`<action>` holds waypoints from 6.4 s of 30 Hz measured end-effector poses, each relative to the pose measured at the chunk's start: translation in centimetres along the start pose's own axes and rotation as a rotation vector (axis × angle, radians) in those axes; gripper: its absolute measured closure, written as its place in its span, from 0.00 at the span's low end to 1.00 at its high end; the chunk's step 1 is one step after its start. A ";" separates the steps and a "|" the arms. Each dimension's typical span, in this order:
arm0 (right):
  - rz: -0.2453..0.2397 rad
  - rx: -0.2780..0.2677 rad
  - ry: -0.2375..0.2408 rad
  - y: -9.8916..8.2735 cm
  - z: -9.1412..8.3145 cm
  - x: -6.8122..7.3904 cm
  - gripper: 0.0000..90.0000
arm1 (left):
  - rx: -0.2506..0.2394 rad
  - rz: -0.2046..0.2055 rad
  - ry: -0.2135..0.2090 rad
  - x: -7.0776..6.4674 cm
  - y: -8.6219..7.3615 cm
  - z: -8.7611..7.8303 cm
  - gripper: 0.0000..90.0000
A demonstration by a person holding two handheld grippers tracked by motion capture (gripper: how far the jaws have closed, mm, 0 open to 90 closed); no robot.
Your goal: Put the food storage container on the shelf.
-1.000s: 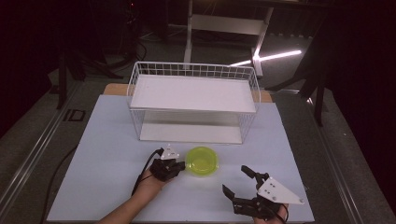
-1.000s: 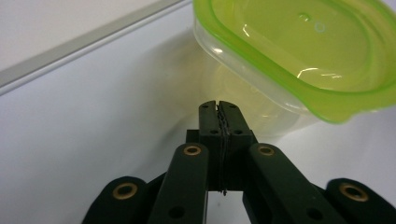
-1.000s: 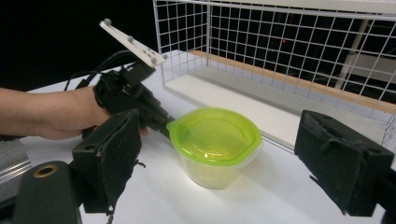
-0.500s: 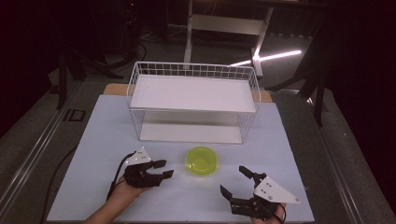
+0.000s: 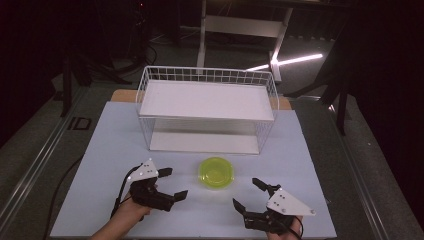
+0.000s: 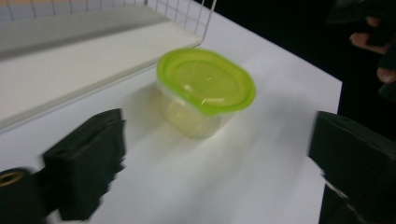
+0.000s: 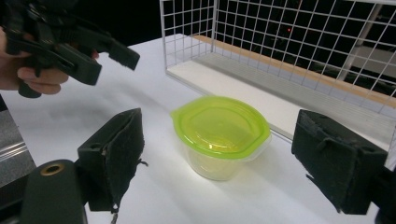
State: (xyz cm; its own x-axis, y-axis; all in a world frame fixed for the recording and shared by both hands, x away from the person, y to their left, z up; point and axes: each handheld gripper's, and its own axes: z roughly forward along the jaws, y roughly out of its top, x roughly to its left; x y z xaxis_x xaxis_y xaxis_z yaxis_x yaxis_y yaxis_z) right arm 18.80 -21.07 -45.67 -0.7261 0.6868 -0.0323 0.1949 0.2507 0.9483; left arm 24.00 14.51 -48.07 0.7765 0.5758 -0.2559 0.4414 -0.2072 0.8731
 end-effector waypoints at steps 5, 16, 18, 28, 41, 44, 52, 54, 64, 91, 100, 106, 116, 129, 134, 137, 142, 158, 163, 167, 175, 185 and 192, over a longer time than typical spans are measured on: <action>0.002 0.000 -0.002 1.0 -0.2 0.3 0.19 | -0.059 0.033 0.024 -1.5 1.5 -0.2 0.02; 0.078 0.053 0.017 2.7 1.7 -1.9 0.17 | -0.033 0.033 -0.002 -1.0 3.9 0.7 0.03; 0.102 0.068 0.009 2.8 2.1 -2.6 0.17 | -0.018 0.024 -0.037 -0.6 4.1 1.1 0.05; 0.203 0.122 -0.022 2.3 4.1 -4.7 0.15 | 0.015 -0.100 0.010 0.6 4.6 2.9 0.13; 0.428 0.241 0.021 1.0 7.2 -6.6 0.24 | 0.130 -0.280 0.045 2.8 4.4 6.5 0.19; 0.464 0.278 0.004 0.5 7.9 -6.9 0.30 | 0.148 -0.293 0.055 3.1 4.2 6.9 0.25; 0.549 0.353 -0.016 -0.6 8.8 -7.4 0.47 | 0.178 -0.350 0.017 3.2 3.0 8.0 0.45; 0.554 0.373 -0.029 -0.6 9.0 -7.2 0.51 | 0.189 -0.355 0.021 3.2 2.8 8.2 0.51; 0.642 0.424 -0.004 -1.1 10.0 -7.4 0.65 | 0.232 -0.363 -0.001 3.0 2.3 8.9 0.67; 0.560 0.388 0.000 0.5 8.8 -4.9 0.89 | 0.185 -0.315 0.029 1.4 2.6 7.1 0.90; 0.547 0.337 -0.006 2.2 10.0 -4.8 0.89 | 0.113 -0.280 0.100 1.9 3.8 5.8 0.90; 0.522 0.324 -0.027 3.1 11.4 -4.5 0.89 | 0.088 -0.284 0.151 2.7 4.0 5.3 0.90; 0.505 0.315 -0.050 3.3 13.8 -4.9 0.89 | 0.070 -0.271 0.204 4.5 4.1 5.7 0.90; 0.504 0.299 -0.079 2.7 15.6 -5.9 0.89 | 0.068 -0.283 0.226 6.1 4.2 7.2 0.90; 0.504 0.299 -0.091 2.3 16.1 -6.4 0.88 | 0.069 -0.279 0.232 6.4 4.3 7.6 0.90; 0.503 0.304 -0.098 2.3 16.4 -6.6 0.88 | 0.071 -0.281 0.238 6.8 4.3 8.0 0.90; 0.505 0.304 -0.111 2.1 16.9 -6.9 0.88 | 0.079 -0.297 0.231 7.4 4.4 8.4 0.90; 0.520 0.246 -0.119 2.2 17.6 -7.8 0.85 | 0.015 -0.214 0.236 8.4 4.7 8.8 0.86; 0.437 0.229 -0.153 2.1 17.9 -7.7 0.81 | -0.001 -0.193 0.258 8.5 4.7 9.2 0.82; 0.442 0.217 -0.163 1.9 18.2 -8.1 0.79 | -0.012 -0.213 0.271 8.8 4.7 9.4 0.77; 0.426 0.213 -0.212 2.3 19.0 -8.4 0.69 | -0.033 -0.193 0.338 9.2 5.0 10.0 0.67; 0.453 0.186 -0.210 2.4 19.5 -8.8 0.59 | -0.068 -0.220 0.329 10.0 4.9 10.1 0.62; 0.407 0.173 -0.203 2.8 19.0 -8.1 0.56 | -0.103 -0.216 0.322 9.6 4.5 9.3 0.58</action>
State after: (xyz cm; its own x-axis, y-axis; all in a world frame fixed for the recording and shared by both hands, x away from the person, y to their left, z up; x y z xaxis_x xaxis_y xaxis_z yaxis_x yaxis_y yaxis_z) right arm 37.80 -12.93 -48.73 -0.4281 0.8676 0.2528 0.5554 0.0319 0.8310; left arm 37.62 11.74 -50.47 0.4824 0.8195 -0.3094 0.5194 0.0168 0.8544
